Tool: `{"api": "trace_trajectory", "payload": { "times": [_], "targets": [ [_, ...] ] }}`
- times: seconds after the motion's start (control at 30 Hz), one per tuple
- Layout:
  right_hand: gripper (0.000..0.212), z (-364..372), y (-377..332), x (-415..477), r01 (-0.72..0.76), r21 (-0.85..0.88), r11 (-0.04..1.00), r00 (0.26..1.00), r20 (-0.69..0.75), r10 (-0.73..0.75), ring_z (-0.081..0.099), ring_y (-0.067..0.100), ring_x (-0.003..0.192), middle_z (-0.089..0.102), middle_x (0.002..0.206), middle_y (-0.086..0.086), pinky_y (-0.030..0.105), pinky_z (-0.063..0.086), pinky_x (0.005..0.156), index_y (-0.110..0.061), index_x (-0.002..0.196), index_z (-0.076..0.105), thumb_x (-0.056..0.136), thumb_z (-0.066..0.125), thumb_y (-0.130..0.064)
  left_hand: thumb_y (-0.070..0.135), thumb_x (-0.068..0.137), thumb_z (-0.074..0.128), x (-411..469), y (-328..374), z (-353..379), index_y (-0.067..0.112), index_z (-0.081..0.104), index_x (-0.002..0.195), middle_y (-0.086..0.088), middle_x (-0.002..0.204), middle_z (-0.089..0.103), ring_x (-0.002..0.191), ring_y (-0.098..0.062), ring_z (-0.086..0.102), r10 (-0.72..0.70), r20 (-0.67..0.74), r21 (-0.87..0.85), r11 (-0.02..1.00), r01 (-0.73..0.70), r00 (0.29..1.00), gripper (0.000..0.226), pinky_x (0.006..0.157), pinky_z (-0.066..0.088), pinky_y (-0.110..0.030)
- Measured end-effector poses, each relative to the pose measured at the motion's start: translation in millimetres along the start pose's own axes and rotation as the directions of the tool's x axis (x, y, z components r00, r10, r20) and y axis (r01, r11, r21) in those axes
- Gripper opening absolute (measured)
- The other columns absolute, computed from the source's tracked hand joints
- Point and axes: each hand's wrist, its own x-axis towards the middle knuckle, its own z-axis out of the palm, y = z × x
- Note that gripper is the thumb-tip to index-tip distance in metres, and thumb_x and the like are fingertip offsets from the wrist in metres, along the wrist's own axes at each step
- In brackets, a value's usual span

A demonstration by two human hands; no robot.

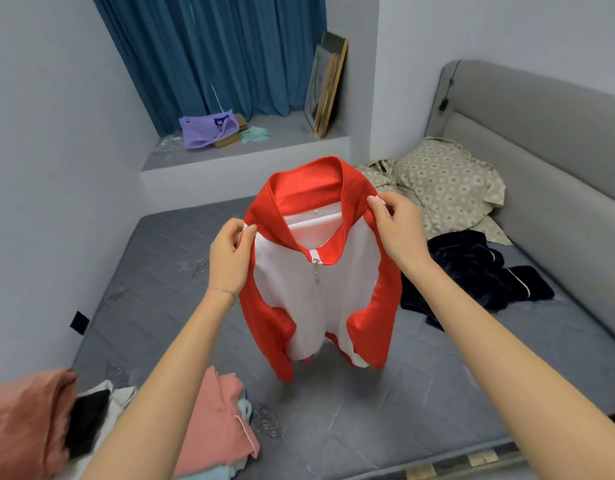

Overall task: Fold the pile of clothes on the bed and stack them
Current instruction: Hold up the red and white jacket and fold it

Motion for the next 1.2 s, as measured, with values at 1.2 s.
{"api": "trace_trajectory", "payload": {
  "times": [1.2],
  "targets": [
    [0.032,225,362,33,-0.311,-0.285,0.907,0.886,0.259,0.385,0.043,0.02,0.06,0.044,0.051,-0.01,0.032,0.031,0.062,-0.02,0.06,0.054,0.091,0.062,-0.023,0.031,0.091,0.06,60,-365,191,0.019,0.04,0.052,0.003,0.051,0.037,0.056,-0.015,0.034,-0.575,0.134,0.396,0.778,0.488,0.807,0.046,0.054,0.028,-0.03]
  ]
}}
